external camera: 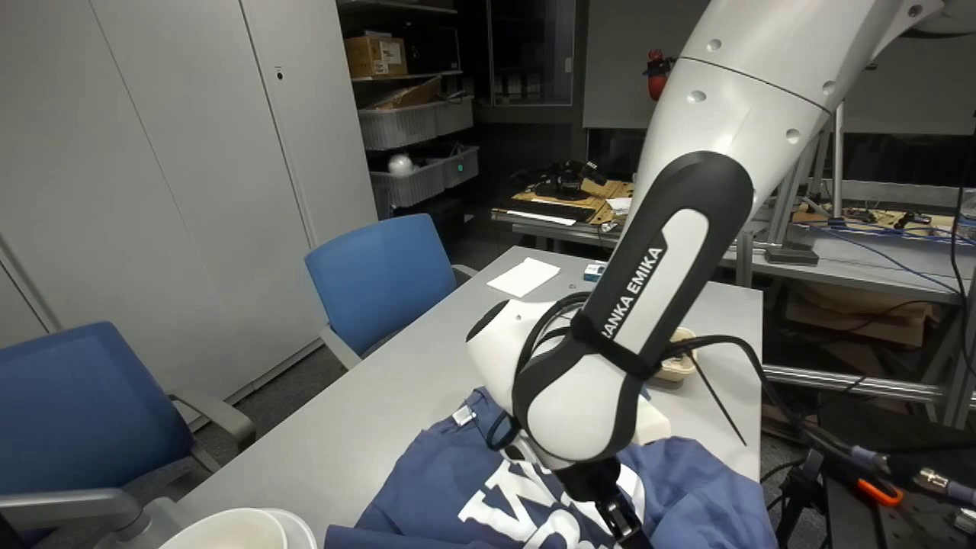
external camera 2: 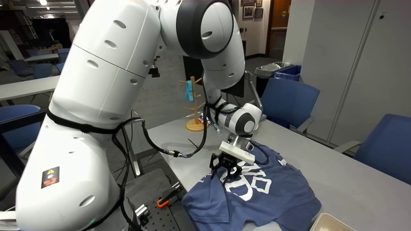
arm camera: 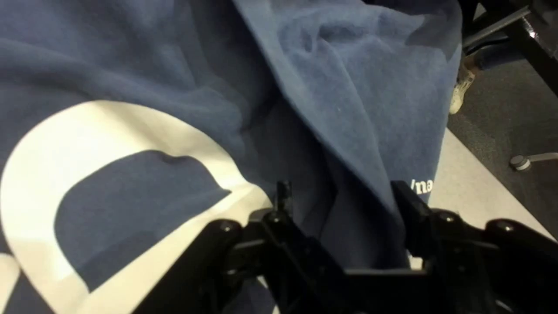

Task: Unfold the blue t-shirt fully

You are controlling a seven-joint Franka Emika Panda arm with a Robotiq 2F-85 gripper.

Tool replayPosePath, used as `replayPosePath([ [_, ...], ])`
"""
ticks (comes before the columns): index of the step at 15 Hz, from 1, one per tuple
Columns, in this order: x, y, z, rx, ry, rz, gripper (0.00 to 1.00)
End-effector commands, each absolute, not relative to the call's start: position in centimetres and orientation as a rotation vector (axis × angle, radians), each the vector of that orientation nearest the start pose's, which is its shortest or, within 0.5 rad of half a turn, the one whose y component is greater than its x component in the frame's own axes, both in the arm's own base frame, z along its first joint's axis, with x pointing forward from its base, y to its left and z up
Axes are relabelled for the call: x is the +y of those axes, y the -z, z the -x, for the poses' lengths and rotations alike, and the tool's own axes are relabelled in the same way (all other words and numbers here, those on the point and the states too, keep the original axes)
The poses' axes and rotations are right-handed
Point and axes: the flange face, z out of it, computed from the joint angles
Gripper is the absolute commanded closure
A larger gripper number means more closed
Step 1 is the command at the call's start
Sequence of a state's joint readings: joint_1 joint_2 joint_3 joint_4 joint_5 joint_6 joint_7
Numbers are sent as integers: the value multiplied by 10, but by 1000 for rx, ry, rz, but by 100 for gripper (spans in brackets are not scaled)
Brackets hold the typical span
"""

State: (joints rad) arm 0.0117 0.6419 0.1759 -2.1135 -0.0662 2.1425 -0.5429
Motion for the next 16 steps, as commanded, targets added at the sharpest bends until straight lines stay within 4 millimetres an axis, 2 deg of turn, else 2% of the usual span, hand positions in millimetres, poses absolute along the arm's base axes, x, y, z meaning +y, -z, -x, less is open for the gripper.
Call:
replayPosePath([
  [1, 86, -81, -470, -1087, -906, 2677, 29],
  [2, 81, -80, -467, -1083, -922, 2681, 24],
  [6, 66, -74, -456, -1059, -974, 2693, 33],
  [9, 57, -74, -451, -1050, -1000, 2708, 34],
  [10, 54, -74, -451, -1044, -1005, 2715, 44],
  [11, 52, -75, -451, -1045, -1008, 2723, 60],
  [13, 49, -82, -452, -1046, -994, 2741, 76],
  [16, 50, -103, -457, -1068, -930, 2776, 98],
])
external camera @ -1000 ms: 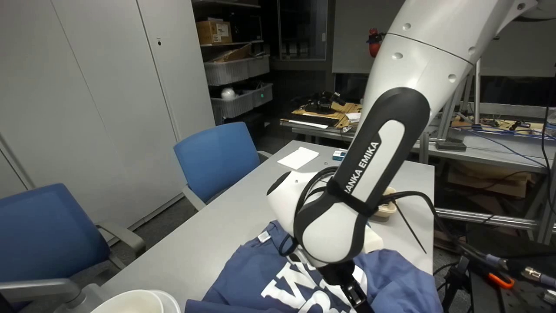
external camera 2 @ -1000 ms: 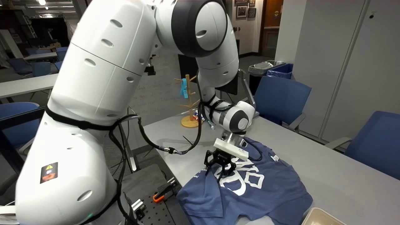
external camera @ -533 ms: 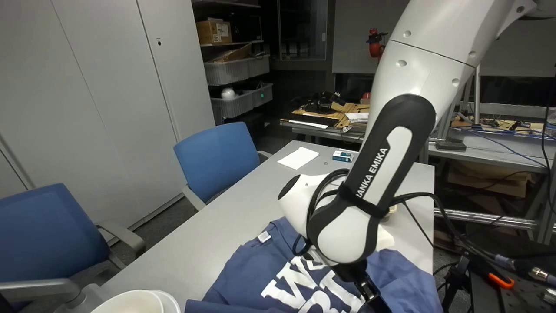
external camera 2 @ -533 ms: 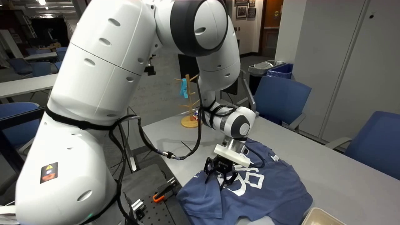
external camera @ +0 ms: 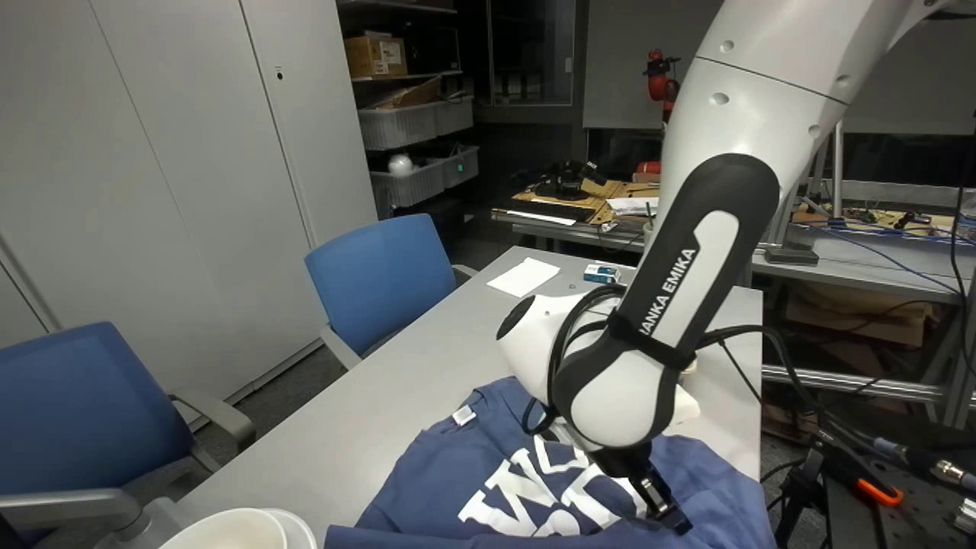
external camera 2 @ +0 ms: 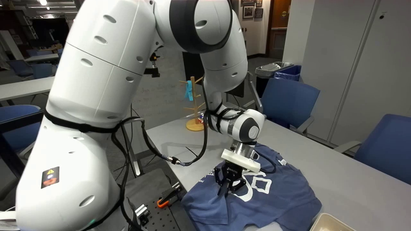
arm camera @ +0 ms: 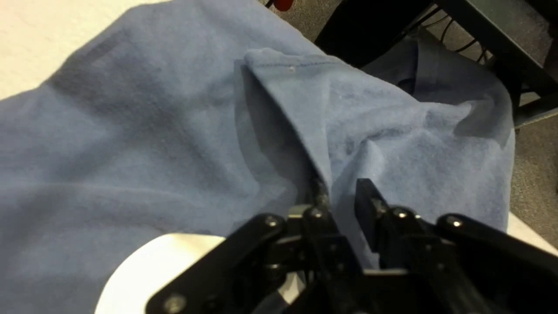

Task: Unfold the blue t-shirt fully

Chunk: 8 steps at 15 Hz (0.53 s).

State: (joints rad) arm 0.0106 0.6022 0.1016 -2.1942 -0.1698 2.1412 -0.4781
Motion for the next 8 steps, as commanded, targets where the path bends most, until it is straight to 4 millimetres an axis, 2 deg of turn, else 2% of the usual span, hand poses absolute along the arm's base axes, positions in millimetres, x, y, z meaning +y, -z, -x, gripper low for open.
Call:
replayPosePath([
  [1, 52, -113, -459, -1078, -906, 2789, 100],
  [4, 57, -136, -467, -1099, -836, 2813, 100],
  [7, 63, -143, -472, -1134, -801, 2824, 100],
  [8, 65, -144, -473, -1140, -793, 2833, 74],
])
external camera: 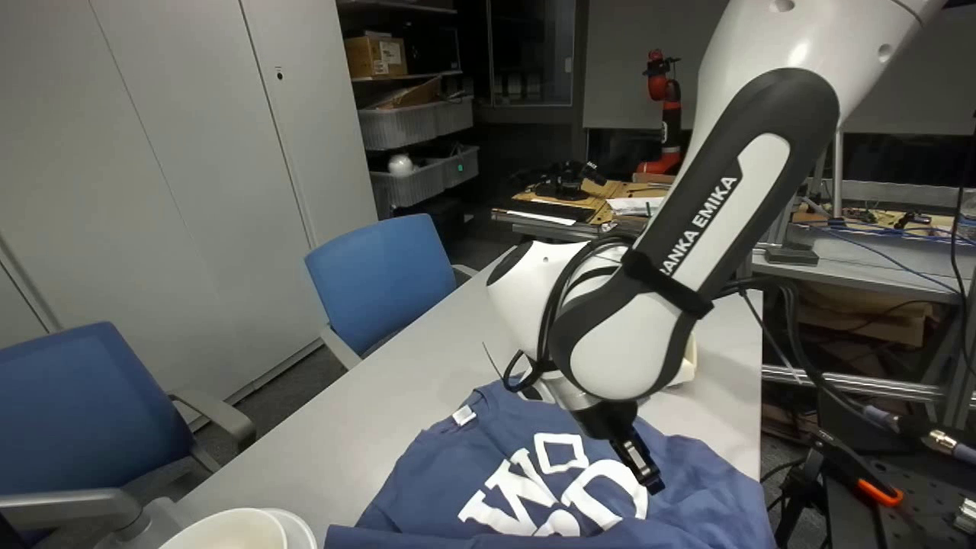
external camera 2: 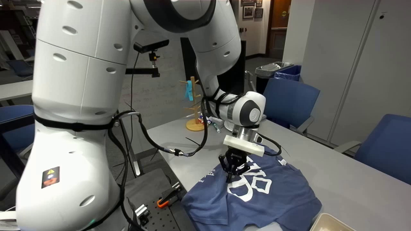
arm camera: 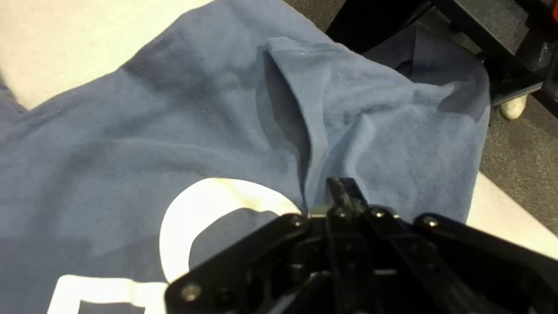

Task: Unfold the blue t-shirt fully

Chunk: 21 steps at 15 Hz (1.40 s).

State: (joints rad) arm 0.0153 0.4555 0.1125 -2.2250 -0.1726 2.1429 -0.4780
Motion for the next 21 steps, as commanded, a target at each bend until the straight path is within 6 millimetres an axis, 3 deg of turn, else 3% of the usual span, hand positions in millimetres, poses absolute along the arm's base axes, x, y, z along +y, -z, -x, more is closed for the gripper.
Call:
replayPosePath([
  [1, 68, -141, -475, -1142, -777, 2826, 73],
  [11, 81, -107, -486, -1156, -699, 2797, 1],
  [19, 94, -92, -482, -1168, -760, 2752, 1],
  [21, 94, -88, -479, -1165, -783, 2745, 20],
])
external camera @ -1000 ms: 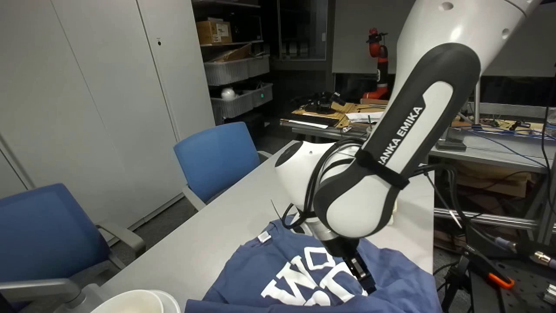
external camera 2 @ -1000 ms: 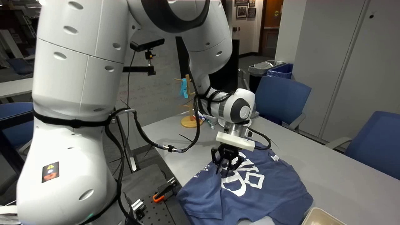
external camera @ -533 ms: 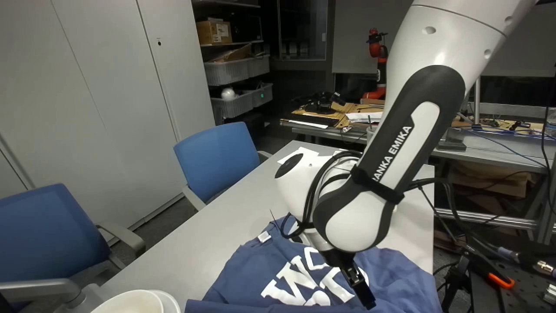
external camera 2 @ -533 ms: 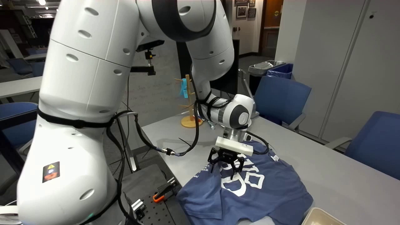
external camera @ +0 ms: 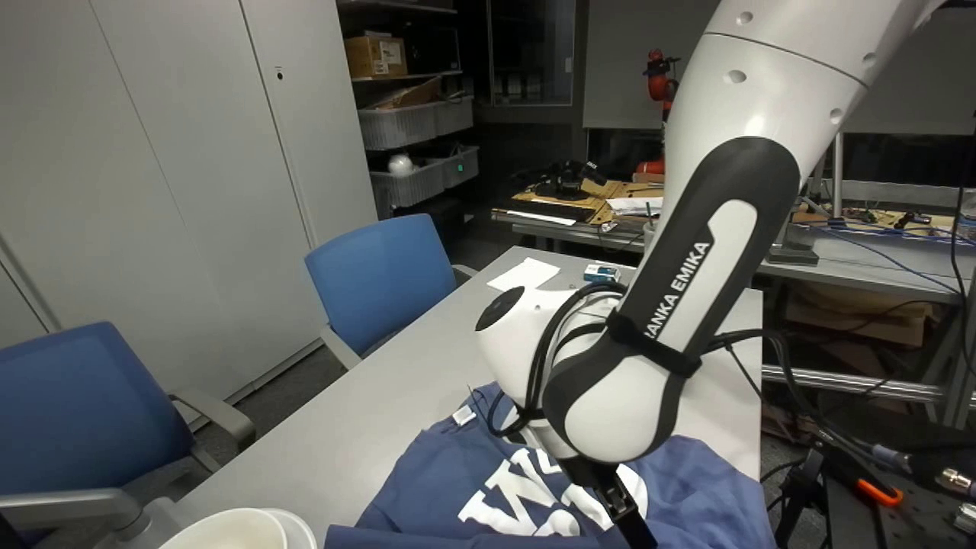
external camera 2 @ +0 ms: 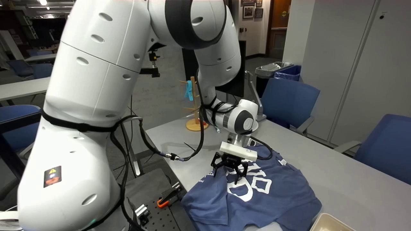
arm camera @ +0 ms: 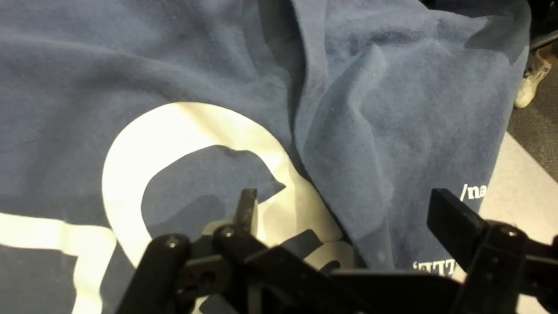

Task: Unfold the blue t-shirt fully

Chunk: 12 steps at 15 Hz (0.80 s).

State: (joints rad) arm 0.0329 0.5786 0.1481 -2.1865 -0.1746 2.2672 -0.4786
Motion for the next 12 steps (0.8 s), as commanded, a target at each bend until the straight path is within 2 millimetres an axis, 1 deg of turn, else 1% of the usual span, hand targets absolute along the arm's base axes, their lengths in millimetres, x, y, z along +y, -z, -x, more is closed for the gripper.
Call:
replayPosePath([
  [1, 93, -87, -477, -1161, -799, 2747, 29],
  [4, 93, -87, -476, -1161, -815, 2746, 55],
  [8, 94, -91, -476, -1155, -837, 2751, 83],
  [9, 95, -92, -477, -1158, -839, 2752, 92],
  [10, 96, -95, -477, -1161, -842, 2750, 98],
  [12, 104, -104, -476, -1188, -820, 2747, 100],
])
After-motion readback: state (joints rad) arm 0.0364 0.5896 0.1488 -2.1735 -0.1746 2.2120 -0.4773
